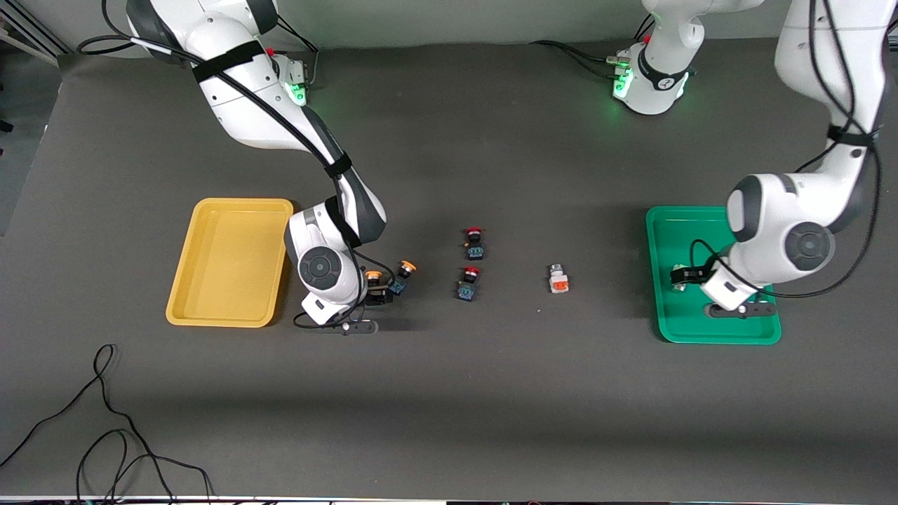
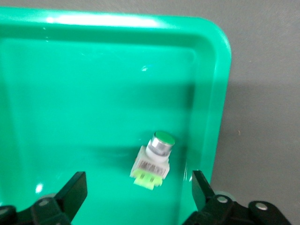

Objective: Place green and yellow buttons in trays
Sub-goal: 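Lower the green-top button into the green tray and open the left gripper, then place the blue button in the yellow tray while the left gripper grasps another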

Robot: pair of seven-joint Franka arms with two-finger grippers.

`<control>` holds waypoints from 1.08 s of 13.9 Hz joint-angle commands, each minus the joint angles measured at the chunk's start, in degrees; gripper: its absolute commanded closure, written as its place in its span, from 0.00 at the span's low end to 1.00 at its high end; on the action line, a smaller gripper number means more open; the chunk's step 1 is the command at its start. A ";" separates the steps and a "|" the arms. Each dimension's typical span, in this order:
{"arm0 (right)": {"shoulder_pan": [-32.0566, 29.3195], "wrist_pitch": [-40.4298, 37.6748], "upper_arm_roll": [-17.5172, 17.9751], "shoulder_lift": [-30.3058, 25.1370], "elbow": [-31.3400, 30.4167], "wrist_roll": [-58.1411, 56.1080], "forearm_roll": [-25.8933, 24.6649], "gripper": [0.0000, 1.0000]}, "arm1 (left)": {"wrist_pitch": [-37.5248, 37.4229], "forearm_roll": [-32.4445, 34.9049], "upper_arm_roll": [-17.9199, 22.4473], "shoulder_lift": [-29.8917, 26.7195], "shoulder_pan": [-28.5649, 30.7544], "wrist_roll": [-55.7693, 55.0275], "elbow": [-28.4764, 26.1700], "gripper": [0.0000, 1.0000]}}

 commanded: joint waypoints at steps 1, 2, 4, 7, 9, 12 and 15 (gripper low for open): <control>0.87 0.25 -0.31 -3.28 -2.78 1.23 -0.20 0.01 | -14.80 -0.02 -0.44 -2.07 0.42 0.95 10.50 0.00; 0.96 0.08 -0.31 -3.64 -3.13 1.41 -0.20 0.01 | -18.07 -0.28 -0.52 -2.07 0.25 0.78 13.85 0.00; 0.96 0.07 -0.31 -4.08 -3.57 0.54 -0.20 0.58 | -20.21 -0.46 -0.88 -2.16 -0.89 -0.80 17.47 0.00; 0.96 0.07 -0.31 -4.60 -4.27 0.54 -0.20 1.00 | -19.95 -0.81 -1.40 -2.42 -6.50 -9.57 17.92 0.00; 0.88 -0.01 -0.31 -4.61 -4.28 0.88 -0.20 1.00 | -19.16 -1.07 -1.40 -1.64 -12.47 -16.94 17.84 0.00; -1.05 -1.32 -0.48 -6.62 -4.02 -3.04 -0.12 1.00 | -14.17 -1.95 -1.40 -0.23 -19.95 -25.04 16.43 0.00; -5.88 -11.75 -0.48 -13.72 -3.75 -7.96 -0.11 1.00 | -4.78 -2.31 -1.40 4.24 -24.35 -31.20 14.24 0.00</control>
